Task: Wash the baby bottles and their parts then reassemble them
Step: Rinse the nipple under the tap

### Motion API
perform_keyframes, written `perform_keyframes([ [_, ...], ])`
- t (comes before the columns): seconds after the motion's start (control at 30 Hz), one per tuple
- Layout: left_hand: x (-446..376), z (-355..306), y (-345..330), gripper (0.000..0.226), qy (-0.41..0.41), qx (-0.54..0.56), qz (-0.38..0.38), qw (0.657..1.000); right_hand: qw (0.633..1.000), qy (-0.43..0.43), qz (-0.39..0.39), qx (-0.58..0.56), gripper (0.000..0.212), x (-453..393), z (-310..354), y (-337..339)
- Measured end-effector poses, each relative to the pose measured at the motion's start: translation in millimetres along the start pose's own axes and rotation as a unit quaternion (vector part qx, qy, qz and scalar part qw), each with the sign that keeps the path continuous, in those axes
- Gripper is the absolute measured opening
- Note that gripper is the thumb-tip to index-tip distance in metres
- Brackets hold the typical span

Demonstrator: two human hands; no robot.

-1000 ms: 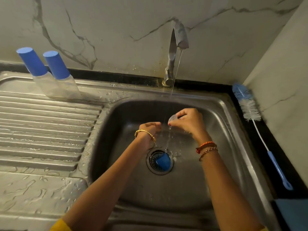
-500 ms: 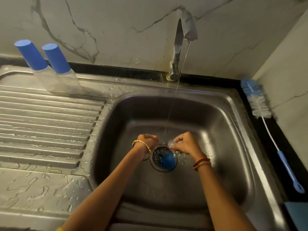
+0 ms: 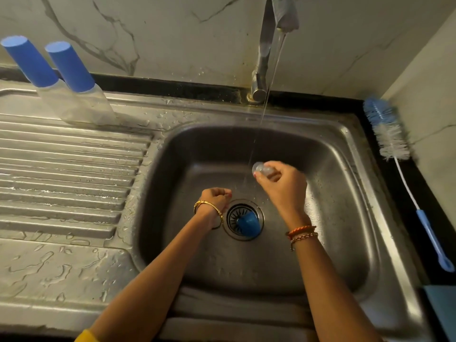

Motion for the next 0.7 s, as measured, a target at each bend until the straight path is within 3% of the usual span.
perform_keyframes([
  [0.07,1.4,-0.8,0.1,0.014,-0.001,0.000,-0.010,1.000,0.996,-0.014,0.058,0.064,0.017,2.9,-4.1,-6.8],
  [0.13,2.9,0.3,-0.4,0.008,-0.009,-0.012,-0.017,1.000,0.982,-0.038,0.118,0.142,0.035,12.8,-10.5,-14.0],
  [0.23,4.9,-1.4,0.3,0.007,-0.044,-0.041,-0.027,0.998,0.994,0.032,0.016,0.099,0.014,8.1,3.3,-2.9],
  [0.27,6.9,-2.8,1.3,0.008,-0.059,-0.052,-0.034,0.996,0.995,0.048,-0.007,0.086,0.017,7.6,10.9,1.7],
  [0.43,23.5,-11.8,2.8,0.013,-0.110,-0.094,-0.044,0.989,0.984,-0.007,0.080,0.160,0.017,21.8,1.3,0.6],
  [0.53,33.7,-23.0,5.8,0.016,-0.144,-0.065,-0.051,0.986,0.998,0.009,0.029,0.054,0.029,23.5,7.4,8.7],
  [0.7,59.8,-37.0,37.8,0.013,-0.216,-0.024,-0.063,0.974,0.992,-0.015,0.075,-0.097,0.030,40.4,35.4,3.3],
])
Point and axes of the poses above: each hand's wrist, its own x-axis away from the middle knuckle, its own y-axis out of the back of the hand, z = x × y, the point moved 3 cm from there along -x, towards the middle knuckle, and after that the axes turned 1 degree about z, right-handed, at the moved point
